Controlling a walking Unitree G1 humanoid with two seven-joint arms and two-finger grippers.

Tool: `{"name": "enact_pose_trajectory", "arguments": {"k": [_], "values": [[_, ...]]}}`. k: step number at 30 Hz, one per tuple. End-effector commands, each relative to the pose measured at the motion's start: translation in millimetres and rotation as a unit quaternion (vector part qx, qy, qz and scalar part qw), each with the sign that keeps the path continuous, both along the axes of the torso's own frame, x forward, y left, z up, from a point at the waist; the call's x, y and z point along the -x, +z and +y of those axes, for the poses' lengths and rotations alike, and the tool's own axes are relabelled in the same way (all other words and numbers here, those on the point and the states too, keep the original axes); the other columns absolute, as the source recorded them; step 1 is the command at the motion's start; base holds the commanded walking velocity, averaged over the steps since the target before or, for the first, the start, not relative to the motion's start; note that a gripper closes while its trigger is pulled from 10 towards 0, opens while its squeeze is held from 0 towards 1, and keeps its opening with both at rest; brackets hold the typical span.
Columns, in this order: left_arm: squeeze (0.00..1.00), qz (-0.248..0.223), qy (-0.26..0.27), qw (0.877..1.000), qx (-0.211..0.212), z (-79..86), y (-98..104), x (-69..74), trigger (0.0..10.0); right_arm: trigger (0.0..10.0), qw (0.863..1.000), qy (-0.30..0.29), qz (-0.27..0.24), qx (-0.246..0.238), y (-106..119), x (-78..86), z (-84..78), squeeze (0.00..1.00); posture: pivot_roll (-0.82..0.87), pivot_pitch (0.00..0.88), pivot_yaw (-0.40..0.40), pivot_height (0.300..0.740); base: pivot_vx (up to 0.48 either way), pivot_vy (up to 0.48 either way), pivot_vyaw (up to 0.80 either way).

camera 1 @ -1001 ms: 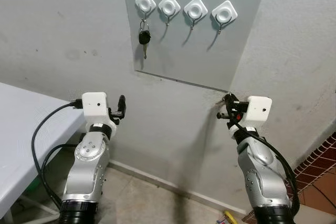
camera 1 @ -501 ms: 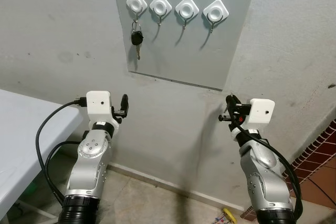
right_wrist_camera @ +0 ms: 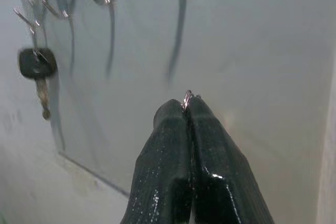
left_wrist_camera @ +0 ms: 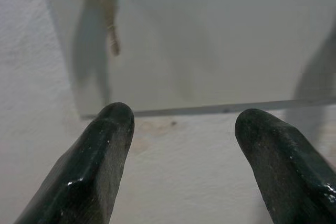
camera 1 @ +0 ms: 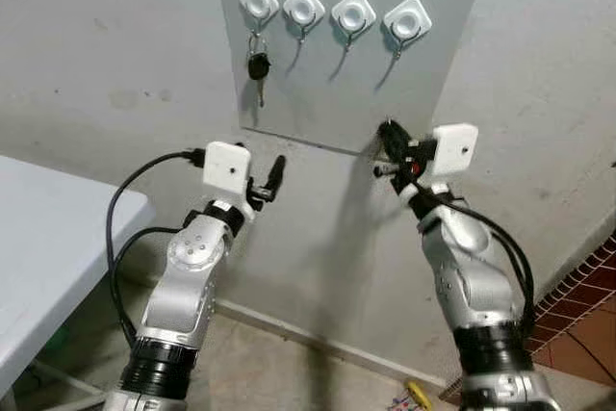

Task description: Hang keys on a hook

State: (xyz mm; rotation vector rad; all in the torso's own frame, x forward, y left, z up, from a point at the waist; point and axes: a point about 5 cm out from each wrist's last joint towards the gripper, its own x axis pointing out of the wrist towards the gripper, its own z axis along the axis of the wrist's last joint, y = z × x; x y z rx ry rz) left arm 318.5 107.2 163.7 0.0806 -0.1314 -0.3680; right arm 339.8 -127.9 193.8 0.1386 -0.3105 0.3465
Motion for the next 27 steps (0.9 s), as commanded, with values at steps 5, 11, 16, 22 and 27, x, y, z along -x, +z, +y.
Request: {"name": "enact_pose_trajectory", "arguments": {"k": [5,11,16,22,27], "values": [[0.00,-0.038,-0.039,0.998,-0.010,-9.6,20,2.3,10.0,10.0,0.999,0.026,-0.046,-0.014,14,9.3,-2.5,0.00,-0.14,0.000,0.018,0.740,0.000,0.000,0.00],[0.00,-0.049,-0.057,0.997,-0.016,-14.0,26,2.9,10.0,10.0,0.997,0.049,-0.061,-0.023,18,17.9,-3.7,0.00,-0.15,0.000,0.029,0.740,0.000,0.000,0.00],[0.00,-0.054,-0.068,0.996,-0.017,-17.2,31,4.0,10.0,10.0,0.995,0.061,-0.069,-0.029,21,21.9,-5.0,0.00,-0.16,0.000,0.033,0.740,0.000,0.000,0.00],[0.00,-0.068,-0.082,0.994,-0.012,-22.8,43,6.1,10.0,10.0,0.991,0.082,-0.094,-0.047,40,23.3,-0.7,0.00,-0.15,0.000,0.033,0.740,0.000,0.000,0.00],[0.00,-0.082,-0.091,0.992,-0.014,-26.8,53,8.1,10.0,10.0,0.985,0.103,-0.118,-0.071,60,22.2,4.9,0.00,-0.15,0.000,0.032,0.740,0.000,0.000,0.00]]}}
